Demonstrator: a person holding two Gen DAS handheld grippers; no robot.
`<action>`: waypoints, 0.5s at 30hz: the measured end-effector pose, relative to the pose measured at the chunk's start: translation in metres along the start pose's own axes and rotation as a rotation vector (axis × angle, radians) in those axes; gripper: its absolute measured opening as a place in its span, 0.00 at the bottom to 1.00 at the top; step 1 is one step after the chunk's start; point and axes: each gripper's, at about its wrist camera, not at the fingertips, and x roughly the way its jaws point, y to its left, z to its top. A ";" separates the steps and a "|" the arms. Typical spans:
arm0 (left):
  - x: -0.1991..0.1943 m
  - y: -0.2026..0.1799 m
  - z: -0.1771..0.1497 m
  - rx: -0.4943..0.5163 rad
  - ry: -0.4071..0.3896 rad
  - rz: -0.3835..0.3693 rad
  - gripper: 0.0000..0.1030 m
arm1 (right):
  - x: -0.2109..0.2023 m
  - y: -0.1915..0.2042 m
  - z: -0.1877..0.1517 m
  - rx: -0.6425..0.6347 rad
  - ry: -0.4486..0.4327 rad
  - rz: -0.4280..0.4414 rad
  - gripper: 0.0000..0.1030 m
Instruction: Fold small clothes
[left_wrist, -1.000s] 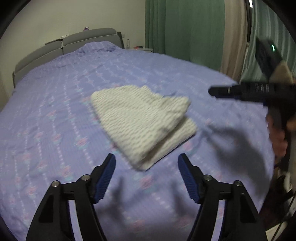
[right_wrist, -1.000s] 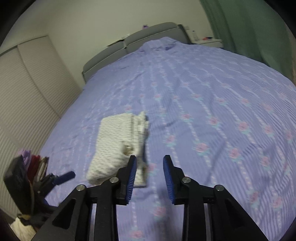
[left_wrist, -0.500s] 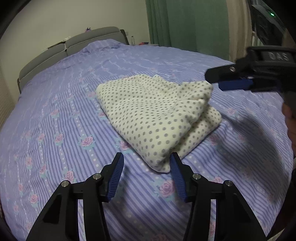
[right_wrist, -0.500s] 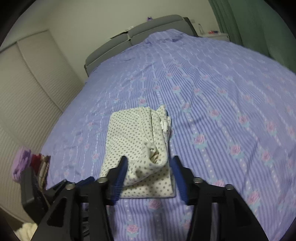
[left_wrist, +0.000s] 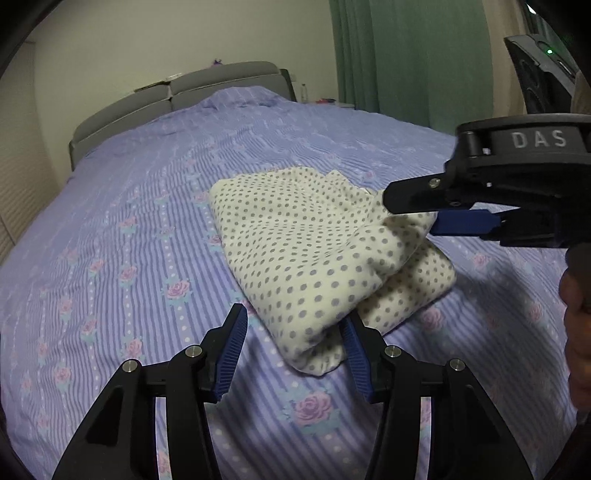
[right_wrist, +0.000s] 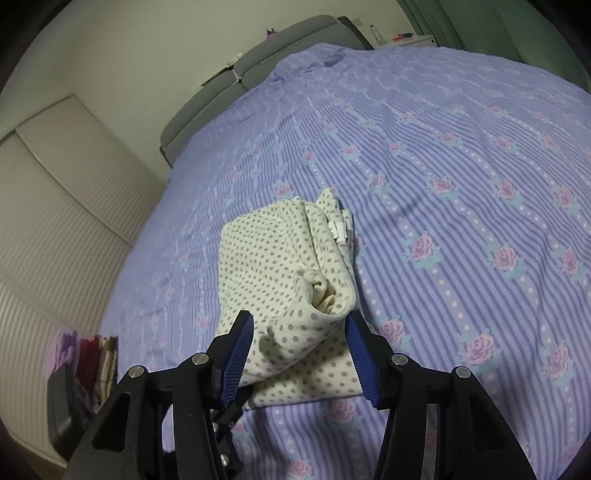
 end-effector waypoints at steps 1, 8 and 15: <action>0.002 0.002 -0.001 -0.020 0.006 0.002 0.50 | 0.002 0.001 0.001 0.000 0.003 0.000 0.51; -0.004 0.041 -0.012 -0.204 0.025 -0.024 0.46 | 0.007 -0.009 -0.006 0.073 0.042 0.007 0.51; 0.000 0.038 -0.013 -0.196 0.035 -0.038 0.46 | 0.017 0.000 -0.013 0.083 0.053 0.029 0.51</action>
